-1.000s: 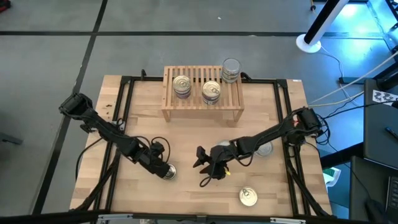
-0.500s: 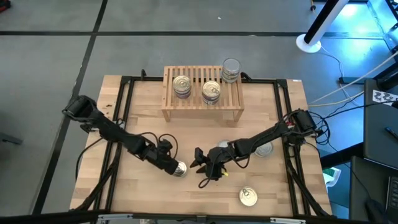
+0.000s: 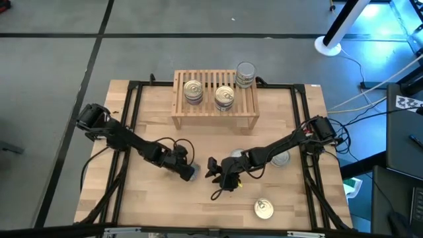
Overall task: Stack canned seafood by type on shelf
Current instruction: Stack the blue tuna can on top of the blue tuna can on the shelf
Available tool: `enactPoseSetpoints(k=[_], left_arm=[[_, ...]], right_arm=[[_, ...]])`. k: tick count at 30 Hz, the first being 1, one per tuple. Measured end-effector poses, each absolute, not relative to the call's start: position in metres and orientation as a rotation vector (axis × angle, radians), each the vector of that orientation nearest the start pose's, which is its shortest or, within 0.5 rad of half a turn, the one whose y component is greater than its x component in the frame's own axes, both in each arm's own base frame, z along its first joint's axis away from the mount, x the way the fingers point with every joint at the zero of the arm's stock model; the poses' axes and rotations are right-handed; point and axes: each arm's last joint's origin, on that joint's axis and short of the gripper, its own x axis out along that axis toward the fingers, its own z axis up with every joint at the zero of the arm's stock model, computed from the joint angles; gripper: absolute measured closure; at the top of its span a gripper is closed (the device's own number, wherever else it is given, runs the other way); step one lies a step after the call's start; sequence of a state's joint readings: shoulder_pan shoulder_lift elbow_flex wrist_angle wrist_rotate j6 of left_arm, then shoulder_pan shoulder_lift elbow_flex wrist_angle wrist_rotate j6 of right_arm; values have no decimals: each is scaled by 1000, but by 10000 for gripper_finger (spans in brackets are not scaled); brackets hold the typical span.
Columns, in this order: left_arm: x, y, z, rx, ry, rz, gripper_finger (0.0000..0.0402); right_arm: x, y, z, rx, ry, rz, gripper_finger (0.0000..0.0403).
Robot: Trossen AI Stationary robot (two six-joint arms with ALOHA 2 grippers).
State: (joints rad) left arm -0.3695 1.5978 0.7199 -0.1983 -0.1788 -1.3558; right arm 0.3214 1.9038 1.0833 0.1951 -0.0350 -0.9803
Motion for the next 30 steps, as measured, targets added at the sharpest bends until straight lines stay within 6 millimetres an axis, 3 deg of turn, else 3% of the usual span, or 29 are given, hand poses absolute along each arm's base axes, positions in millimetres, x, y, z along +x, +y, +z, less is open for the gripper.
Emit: enactPoseSetpoints(k=[23,30], left_arm=[[263,-93,137,-933,931,502,401],[263,-93,138,-940,922,495,401]], right_arm=[[382,123,168,-1061,351,448,173],[388,110,171,-1026,323,448,173]])
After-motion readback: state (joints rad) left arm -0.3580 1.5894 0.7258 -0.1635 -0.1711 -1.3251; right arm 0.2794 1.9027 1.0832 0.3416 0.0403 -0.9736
